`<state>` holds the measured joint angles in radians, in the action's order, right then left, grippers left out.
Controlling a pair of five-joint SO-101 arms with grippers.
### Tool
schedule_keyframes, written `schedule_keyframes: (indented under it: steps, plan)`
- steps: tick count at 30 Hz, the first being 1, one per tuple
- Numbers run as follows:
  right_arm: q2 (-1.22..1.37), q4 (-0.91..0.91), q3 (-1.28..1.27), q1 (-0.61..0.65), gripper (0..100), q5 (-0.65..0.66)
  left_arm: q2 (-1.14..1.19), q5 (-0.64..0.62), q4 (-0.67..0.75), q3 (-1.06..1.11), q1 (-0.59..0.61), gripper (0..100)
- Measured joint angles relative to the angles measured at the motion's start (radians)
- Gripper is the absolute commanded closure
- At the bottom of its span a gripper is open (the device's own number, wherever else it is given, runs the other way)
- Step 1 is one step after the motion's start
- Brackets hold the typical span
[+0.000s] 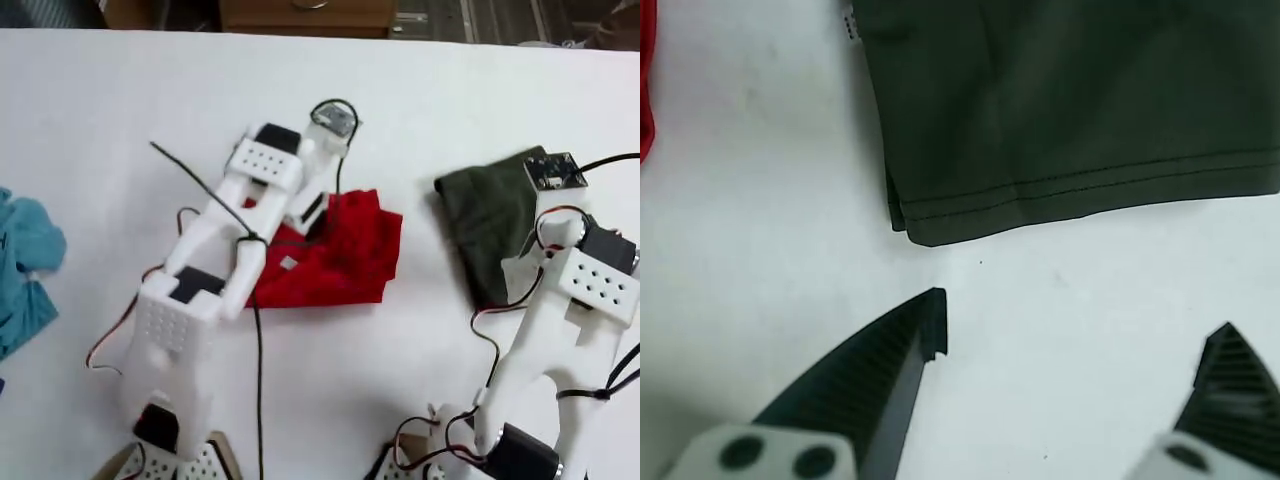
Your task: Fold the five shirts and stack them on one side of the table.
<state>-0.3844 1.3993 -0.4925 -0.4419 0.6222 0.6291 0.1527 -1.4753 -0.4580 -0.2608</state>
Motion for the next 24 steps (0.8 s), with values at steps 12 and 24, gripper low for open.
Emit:
schedule_keyframes:
  steps: [12,24]
  plan:
    - [0.000,0.000,0.000,0.000,61.5,0.000,0.011,0.044,-0.038,0.000,-0.098,80]
    - [0.000,-0.008,0.000,0.000,61.5,0.000,0.011,0.135,-0.218,-0.002,-0.118,80]
